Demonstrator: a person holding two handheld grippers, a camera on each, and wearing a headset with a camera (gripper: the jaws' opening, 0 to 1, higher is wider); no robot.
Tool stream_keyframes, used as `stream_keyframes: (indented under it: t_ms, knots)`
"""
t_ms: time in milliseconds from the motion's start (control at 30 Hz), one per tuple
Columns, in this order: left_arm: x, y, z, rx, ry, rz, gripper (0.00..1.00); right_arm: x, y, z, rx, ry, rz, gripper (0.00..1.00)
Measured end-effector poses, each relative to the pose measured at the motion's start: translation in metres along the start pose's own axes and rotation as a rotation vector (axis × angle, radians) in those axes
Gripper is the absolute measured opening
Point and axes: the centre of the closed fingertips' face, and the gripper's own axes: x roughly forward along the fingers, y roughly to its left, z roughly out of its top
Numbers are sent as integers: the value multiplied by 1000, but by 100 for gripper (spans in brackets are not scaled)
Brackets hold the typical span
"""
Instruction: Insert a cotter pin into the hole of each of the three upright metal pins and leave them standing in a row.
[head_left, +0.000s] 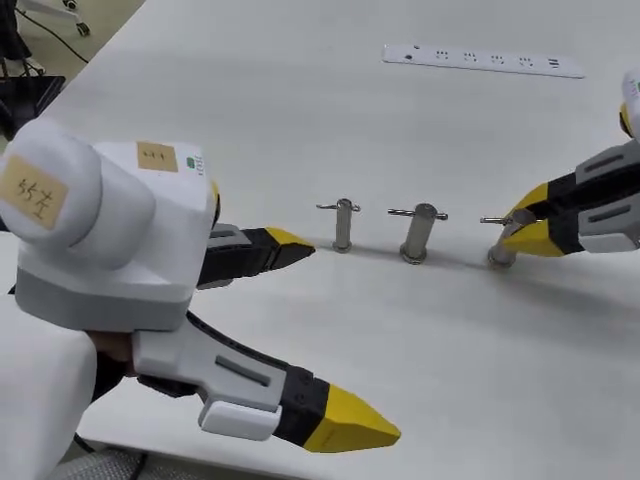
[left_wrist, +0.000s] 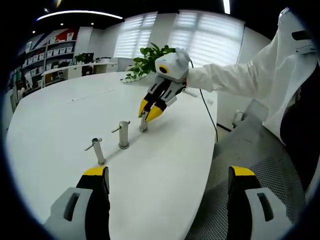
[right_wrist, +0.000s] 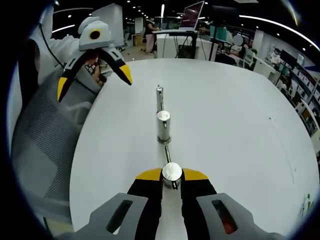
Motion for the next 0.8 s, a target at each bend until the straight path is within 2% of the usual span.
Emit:
stream_keyframes:
  t_ms: [367, 600, 733, 800]
  knots:
    - [0, 0, -1, -13, 1, 8, 99, 4, 3, 1, 24, -19, 19, 8]
    - [1, -1, -1, -15, 2, 9, 99, 7, 1, -1, 45, -29, 8, 8]
    - [1, -1, -1, -17, 5, 14, 99, 7, 6, 2, 53, -35, 0, 9]
    - [0, -1, -1, -17, 3, 18, 99, 8, 6, 3, 29, -35, -12, 9]
